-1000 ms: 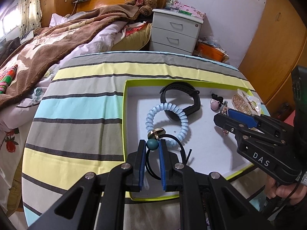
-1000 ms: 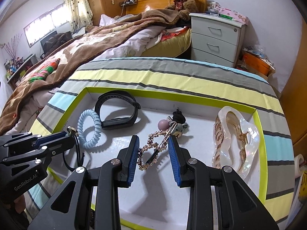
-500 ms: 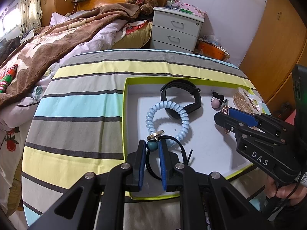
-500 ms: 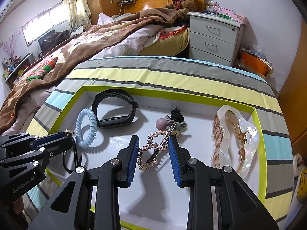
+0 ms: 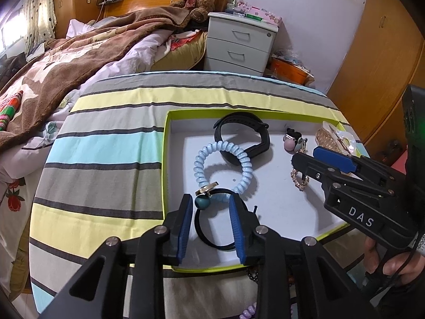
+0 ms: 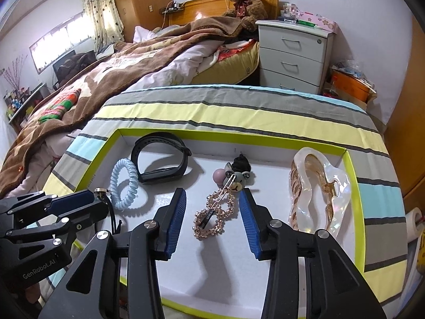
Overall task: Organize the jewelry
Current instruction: 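Lower both items into the lid and open both grippers, then move both grippers back over the beaded bracelet and purple hair tie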
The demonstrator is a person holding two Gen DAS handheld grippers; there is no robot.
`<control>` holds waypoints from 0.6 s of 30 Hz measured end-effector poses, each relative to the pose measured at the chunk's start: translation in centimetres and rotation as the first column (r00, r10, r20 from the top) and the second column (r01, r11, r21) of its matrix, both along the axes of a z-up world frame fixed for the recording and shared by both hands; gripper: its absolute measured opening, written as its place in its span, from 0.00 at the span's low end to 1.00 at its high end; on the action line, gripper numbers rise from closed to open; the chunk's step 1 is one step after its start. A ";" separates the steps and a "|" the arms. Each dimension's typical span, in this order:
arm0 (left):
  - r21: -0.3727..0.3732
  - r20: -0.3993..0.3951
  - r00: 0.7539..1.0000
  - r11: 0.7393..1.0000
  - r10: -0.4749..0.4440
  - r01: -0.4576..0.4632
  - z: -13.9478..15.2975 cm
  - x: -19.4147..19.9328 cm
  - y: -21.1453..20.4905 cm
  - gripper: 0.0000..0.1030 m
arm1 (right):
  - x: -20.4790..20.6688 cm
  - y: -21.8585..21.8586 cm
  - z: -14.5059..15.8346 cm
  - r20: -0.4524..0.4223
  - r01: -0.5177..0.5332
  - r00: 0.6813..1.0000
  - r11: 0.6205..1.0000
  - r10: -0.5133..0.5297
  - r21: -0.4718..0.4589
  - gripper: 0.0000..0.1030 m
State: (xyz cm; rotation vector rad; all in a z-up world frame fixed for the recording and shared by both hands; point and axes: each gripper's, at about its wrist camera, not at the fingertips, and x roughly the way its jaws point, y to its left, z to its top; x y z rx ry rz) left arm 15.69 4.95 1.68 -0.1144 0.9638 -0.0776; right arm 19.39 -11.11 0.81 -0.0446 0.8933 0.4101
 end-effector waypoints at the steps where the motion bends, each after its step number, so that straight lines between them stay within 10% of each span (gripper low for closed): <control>1: -0.001 0.001 1.000 1.000 0.001 -0.001 0.1 0.0 0.0 0.30 | -0.1 0.0 0.1 0.001 0.000 1.000 1.000 0.000 0.001 0.41; 18: 0.002 0.050 0.999 1.000 0.000 0.000 2.1 -2.7 0.0 0.50 | -4.0 -1.0 2.8 0.064 0.015 0.998 0.998 -0.019 0.060 0.42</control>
